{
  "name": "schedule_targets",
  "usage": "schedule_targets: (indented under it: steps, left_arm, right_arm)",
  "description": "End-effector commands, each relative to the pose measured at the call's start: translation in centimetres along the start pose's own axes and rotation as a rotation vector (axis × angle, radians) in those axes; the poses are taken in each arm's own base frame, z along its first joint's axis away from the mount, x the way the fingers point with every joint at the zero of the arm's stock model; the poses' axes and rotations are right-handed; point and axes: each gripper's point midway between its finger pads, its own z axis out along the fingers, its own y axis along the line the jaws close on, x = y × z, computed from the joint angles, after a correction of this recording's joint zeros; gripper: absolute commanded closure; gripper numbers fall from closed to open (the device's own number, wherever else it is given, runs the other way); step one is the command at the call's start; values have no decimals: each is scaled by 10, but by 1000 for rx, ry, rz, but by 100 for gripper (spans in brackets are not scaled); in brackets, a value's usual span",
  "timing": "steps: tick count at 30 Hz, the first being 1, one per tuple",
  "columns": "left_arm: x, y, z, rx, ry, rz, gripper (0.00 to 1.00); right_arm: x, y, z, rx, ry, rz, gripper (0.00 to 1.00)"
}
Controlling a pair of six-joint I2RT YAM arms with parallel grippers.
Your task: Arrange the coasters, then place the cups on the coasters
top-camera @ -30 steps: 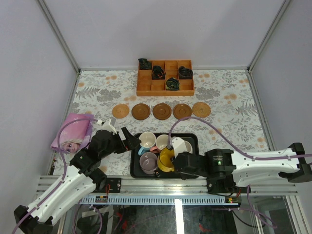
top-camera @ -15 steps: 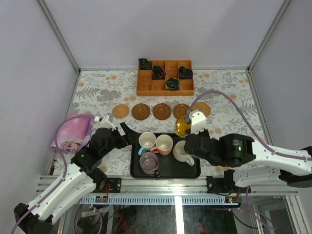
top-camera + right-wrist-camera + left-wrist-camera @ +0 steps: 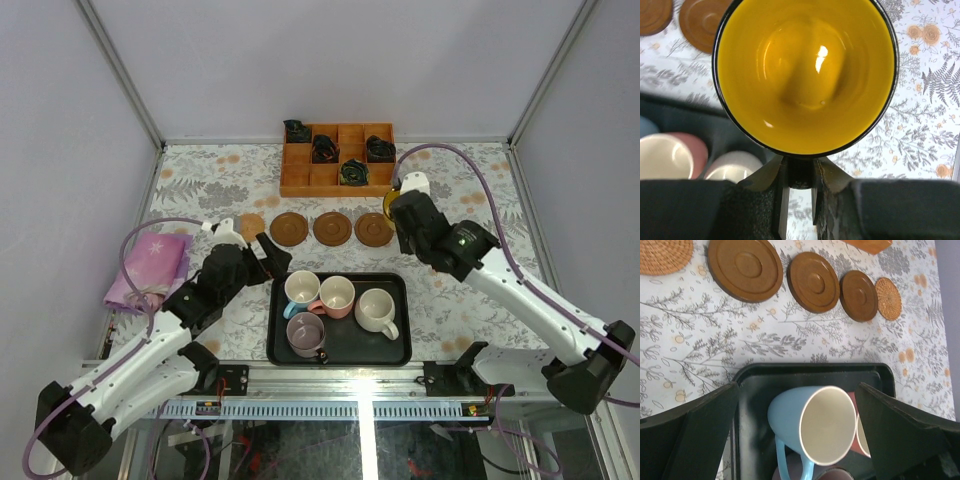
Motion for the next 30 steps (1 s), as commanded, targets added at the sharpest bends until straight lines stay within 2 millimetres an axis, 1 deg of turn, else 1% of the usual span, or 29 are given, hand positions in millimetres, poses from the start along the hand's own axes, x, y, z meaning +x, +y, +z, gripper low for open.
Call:
schedule_targets:
  steps: [1,4,6,9,12,13,16,19,24,26,30]
  left_arm:
    - [-38,-12,9,-1,-151,18,0]
    - [-44,-8,16,-24,-190,22,0]
    - [-50,-6,20,-39,-210,31,0]
    - [-61,0,28,-64,-221,37,0]
    - [-74,19,40,-89,-228,-9,0]
    - [-75,25,44,-95,-224,-33,0]
    - [-75,40,52,-110,-216,-73,0]
    - [-72,51,57,-138,-224,-84,0]
    - [-76,57,58,-156,-256,-81,0]
    - [-77,59,57,-169,-267,-77,0]
    - [-76,64,57,-194,-259,-71,0]
  right_arm:
    - [-50,-19,23,-31,-158,99,100]
    - [-48,-43,40,39,-148,135,100]
    - [-52,-49,51,33,-159,161,100]
    - [-57,-63,71,68,-156,176,100]
    - [-57,-75,100,100,-120,182,100]
    - [-60,-78,107,102,-119,185,100]
    - [-56,-86,130,117,-80,183,100]
    - [-46,-88,149,113,-50,179,100]
    - [-36,-85,175,96,-11,160,100]
    - [-34,-81,182,78,-2,157,100]
    - [-27,-77,188,61,5,158,100]
